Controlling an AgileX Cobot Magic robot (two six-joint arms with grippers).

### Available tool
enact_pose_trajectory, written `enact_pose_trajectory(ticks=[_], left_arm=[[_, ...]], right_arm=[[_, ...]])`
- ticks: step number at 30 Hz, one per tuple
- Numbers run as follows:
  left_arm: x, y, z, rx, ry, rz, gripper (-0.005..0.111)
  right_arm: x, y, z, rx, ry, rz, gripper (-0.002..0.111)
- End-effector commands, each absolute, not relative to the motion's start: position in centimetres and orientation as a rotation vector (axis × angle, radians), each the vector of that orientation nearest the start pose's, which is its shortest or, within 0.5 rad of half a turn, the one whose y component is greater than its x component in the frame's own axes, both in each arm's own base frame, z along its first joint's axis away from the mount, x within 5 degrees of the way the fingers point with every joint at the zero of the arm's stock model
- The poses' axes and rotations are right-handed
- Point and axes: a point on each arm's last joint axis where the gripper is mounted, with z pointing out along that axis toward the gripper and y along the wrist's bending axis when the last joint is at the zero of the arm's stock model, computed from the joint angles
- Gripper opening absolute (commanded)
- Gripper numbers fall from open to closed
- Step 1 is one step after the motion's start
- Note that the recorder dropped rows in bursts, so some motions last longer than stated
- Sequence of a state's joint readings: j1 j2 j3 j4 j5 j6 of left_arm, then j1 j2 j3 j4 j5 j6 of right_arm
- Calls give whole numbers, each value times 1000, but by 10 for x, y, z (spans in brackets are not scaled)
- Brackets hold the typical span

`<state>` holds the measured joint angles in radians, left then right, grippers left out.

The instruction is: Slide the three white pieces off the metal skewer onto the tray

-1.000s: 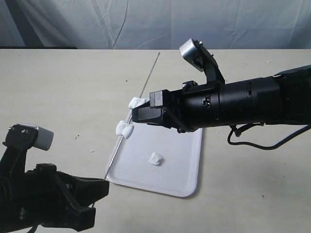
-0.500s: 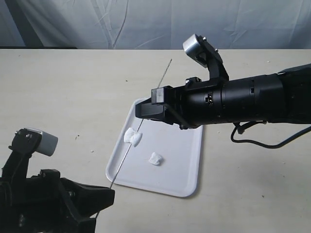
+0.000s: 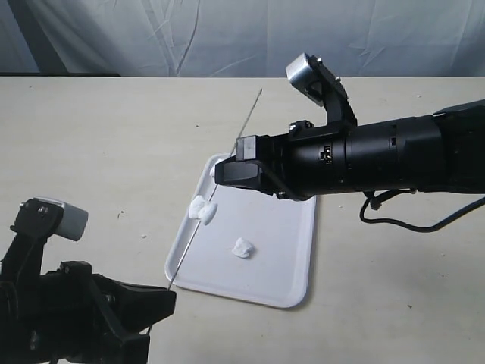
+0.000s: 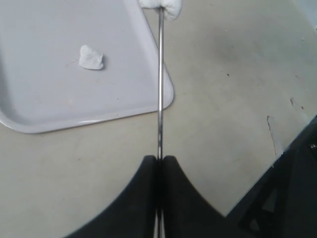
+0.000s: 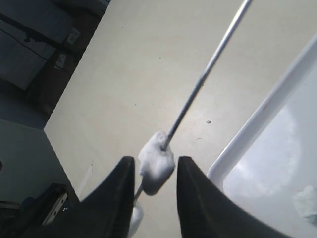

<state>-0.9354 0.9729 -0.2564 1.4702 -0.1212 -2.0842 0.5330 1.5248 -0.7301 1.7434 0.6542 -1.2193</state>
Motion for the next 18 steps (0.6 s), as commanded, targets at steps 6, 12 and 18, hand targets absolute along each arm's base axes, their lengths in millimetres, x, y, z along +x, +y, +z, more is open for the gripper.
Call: enact_pose_trajectory(ticks=[6, 12, 18], left_arm=[[88, -137, 198, 462, 2306, -949, 0], [87, -138, 199, 468, 2307, -959, 0], [84, -139, 199, 503, 2308, -991, 0]], right_arm=[[224, 194, 224, -370, 2275, 1290, 6], [225, 194, 224, -367, 2277, 1283, 0], [229, 195, 229, -356, 2261, 1261, 0]])
